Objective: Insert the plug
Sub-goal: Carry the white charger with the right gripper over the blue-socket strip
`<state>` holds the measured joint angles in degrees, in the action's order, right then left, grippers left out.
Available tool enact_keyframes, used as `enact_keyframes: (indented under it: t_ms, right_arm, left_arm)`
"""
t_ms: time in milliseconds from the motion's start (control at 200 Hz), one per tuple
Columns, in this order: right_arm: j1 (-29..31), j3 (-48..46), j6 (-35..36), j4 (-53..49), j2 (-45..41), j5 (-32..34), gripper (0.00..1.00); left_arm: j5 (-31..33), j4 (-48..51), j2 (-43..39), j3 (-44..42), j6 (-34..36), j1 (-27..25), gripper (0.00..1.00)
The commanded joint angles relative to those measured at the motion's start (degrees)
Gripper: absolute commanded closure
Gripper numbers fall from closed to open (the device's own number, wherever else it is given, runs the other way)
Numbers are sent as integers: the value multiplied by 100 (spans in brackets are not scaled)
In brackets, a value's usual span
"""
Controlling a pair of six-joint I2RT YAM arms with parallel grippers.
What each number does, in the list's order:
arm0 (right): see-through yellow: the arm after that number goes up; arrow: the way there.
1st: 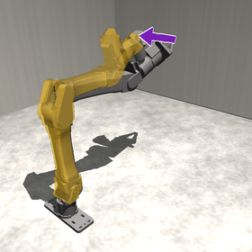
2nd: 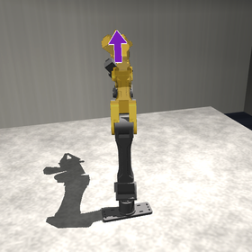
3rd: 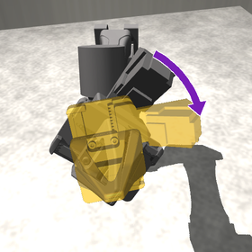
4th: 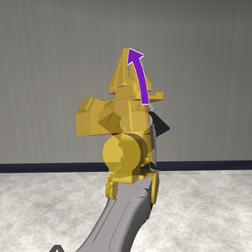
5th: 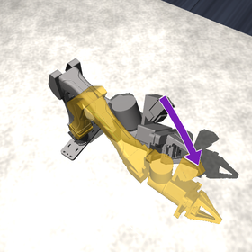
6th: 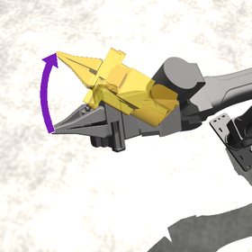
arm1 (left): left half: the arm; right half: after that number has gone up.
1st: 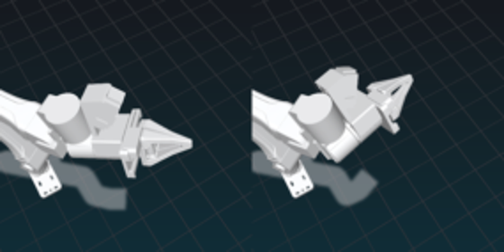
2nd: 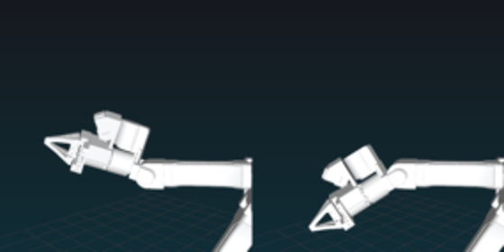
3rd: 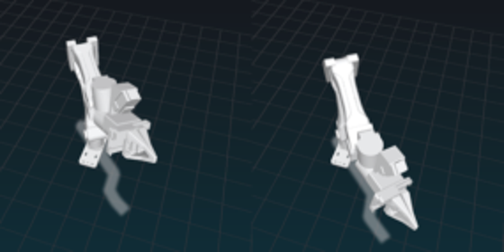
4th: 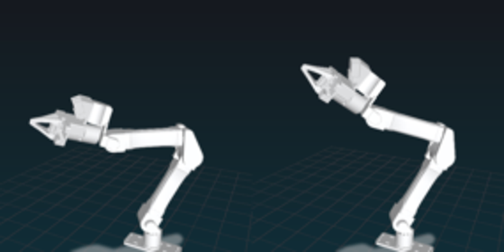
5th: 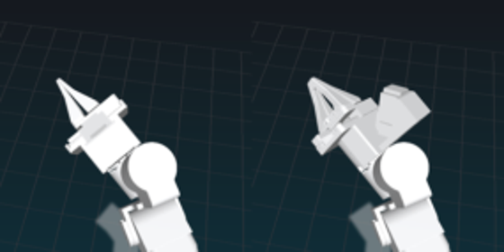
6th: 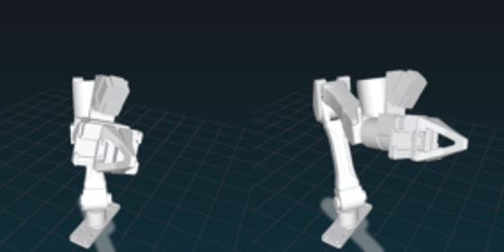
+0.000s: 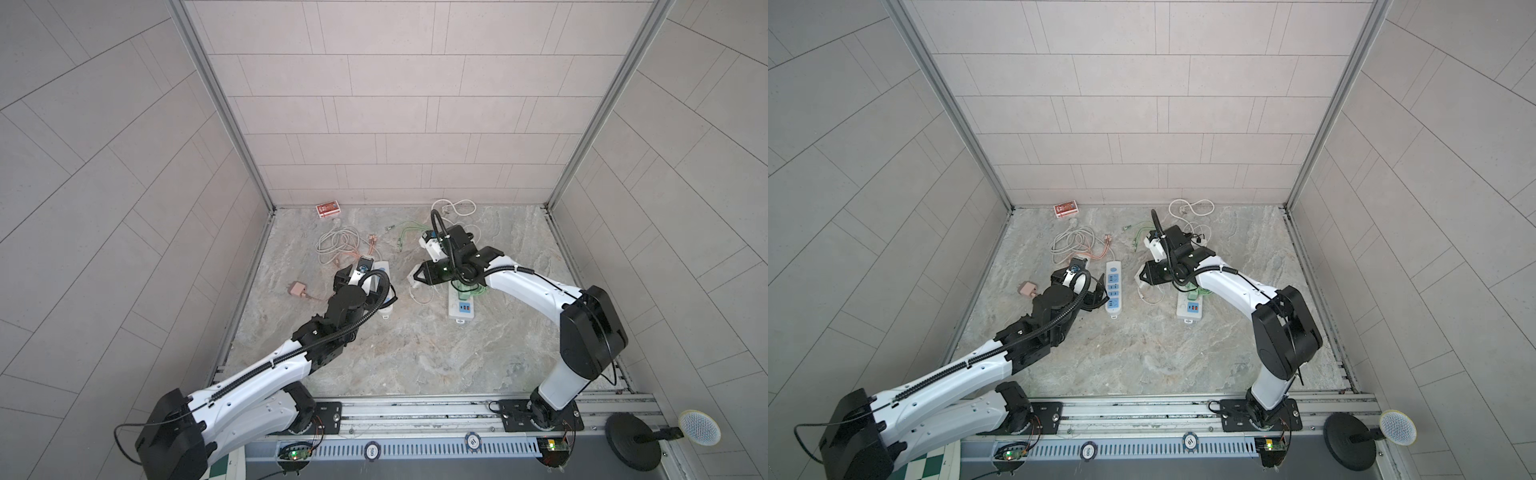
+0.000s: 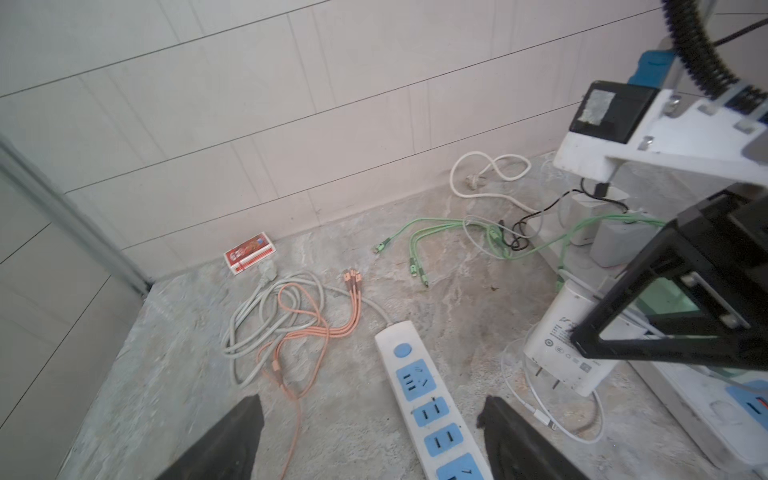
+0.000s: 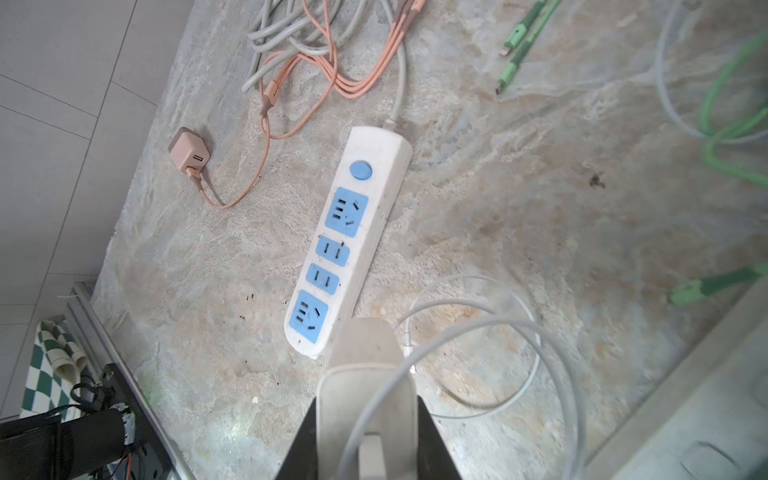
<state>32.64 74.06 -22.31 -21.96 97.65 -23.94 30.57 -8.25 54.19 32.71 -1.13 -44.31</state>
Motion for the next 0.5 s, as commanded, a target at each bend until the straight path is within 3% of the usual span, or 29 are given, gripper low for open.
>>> enact_keyframes:
  t_ms: [0, 130, 495]
  right_arm:
    - [304, 374, 286, 14, 285, 652, 100]
    - [489, 940, 310, -273, 735, 1046, 100]
    - [629, 2148, 543, -800, 1845, 1151, 100]
  left_arm:
    - [530, 939, -131, 107, -1002, 106, 14]
    - [431, 1336, -220, 2, -1607, 163, 15]
    - [34, 1133, -66, -387, -1919, 496, 16]
